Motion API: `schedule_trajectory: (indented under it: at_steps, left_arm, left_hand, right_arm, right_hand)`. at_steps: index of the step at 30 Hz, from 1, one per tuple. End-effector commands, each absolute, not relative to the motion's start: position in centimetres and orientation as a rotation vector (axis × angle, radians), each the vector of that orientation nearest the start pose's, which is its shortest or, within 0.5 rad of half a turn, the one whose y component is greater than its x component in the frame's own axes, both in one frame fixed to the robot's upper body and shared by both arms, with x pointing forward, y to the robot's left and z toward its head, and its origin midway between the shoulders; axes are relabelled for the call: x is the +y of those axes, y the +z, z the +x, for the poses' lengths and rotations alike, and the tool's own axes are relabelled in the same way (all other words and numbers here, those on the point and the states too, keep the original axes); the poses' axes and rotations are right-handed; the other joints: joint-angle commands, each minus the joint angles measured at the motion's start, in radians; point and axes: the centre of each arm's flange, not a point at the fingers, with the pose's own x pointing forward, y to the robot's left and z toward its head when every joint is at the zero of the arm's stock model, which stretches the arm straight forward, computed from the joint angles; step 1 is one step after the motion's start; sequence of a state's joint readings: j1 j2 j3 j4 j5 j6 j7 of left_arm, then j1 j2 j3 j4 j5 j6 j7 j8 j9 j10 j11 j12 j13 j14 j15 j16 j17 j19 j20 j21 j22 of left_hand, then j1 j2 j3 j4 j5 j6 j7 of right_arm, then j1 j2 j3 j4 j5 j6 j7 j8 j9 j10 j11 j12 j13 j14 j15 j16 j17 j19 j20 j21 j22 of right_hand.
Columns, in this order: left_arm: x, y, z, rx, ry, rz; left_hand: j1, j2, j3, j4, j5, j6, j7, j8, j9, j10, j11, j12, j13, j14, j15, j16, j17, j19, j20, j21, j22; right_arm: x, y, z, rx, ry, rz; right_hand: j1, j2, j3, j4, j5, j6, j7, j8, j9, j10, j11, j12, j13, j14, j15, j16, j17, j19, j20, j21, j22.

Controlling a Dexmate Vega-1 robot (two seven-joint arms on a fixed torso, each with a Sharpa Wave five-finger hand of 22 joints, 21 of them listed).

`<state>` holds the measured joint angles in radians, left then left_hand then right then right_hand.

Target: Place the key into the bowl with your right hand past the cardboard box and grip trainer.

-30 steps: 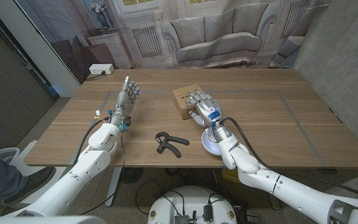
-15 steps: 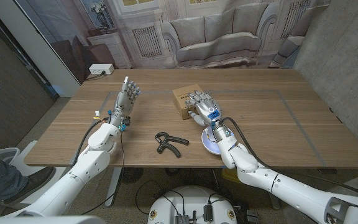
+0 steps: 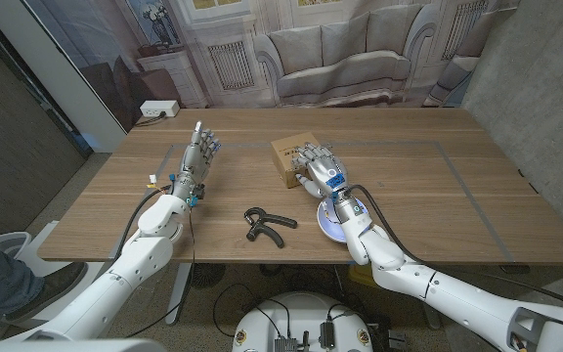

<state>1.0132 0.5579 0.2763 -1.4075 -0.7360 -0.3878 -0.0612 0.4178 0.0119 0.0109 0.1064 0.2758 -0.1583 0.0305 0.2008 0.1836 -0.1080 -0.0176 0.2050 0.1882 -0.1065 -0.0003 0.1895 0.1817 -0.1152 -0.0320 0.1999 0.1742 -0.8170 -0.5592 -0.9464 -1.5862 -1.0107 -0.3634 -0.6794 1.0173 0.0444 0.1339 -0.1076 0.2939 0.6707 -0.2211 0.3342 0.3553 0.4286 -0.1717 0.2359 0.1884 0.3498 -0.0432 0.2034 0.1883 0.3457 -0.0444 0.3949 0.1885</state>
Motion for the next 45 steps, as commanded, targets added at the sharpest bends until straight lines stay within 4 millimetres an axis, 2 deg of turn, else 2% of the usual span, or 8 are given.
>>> schedule_trajectory:
  at_steps: [1, 17, 45]
  left_arm:
    - [32.68, -6.18, 61.42, -0.647, -0.197, -0.133]
    - [33.08, -6.22, 61.63, -0.643, -0.2, -0.137]
    - [32.92, -6.08, 62.13, -0.634, -0.207, -0.139]
  left_hand:
    - [0.003, 0.003, -0.005, 0.001, -0.003, 0.008, -0.001, -0.005, 0.003, 0.0, -0.004, 0.0, 0.002, 0.002, -0.002, -0.001, 0.002, -0.001, 0.003, -0.001, 0.006]
    - [0.004, 0.005, -0.008, 0.0, -0.003, 0.007, -0.002, -0.005, 0.003, 0.0, -0.004, 0.0, 0.002, 0.001, -0.002, -0.001, 0.002, -0.002, 0.003, -0.001, 0.006]
    - [0.006, 0.007, -0.013, 0.0, -0.004, 0.009, -0.003, -0.005, 0.003, 0.001, -0.005, 0.0, 0.002, 0.001, -0.002, -0.001, 0.002, -0.002, 0.005, -0.001, 0.006]
  right_arm:
    - [-8.97, -9.06, 56.86, -1.107, -0.372, -1.515]
    - [-9.13, -9.02, 57.71, -1.098, -0.376, -1.517]
    - [-9.3, -9.24, 57.65, -1.1, -0.389, -1.496]
  right_hand:
    - [0.005, 0.007, -0.001, 0.001, 0.005, 0.022, -0.002, 0.011, 0.005, 0.012, 0.0, 0.004, 0.005, 0.011, -0.07, 0.007, 0.005, 0.01, -0.056, 0.006, 0.003]
    - [0.005, 0.011, -0.003, 0.002, 0.005, 0.049, -0.003, 0.027, 0.016, 0.023, -0.005, 0.006, 0.005, 0.025, -0.071, 0.007, 0.005, 0.021, -0.058, 0.008, 0.004]
    - [-0.001, 0.009, -0.01, 0.004, 0.004, 0.059, -0.003, 0.038, 0.026, 0.038, -0.003, 0.008, 0.005, 0.041, -0.072, 0.007, 0.006, 0.033, -0.058, 0.009, 0.004]
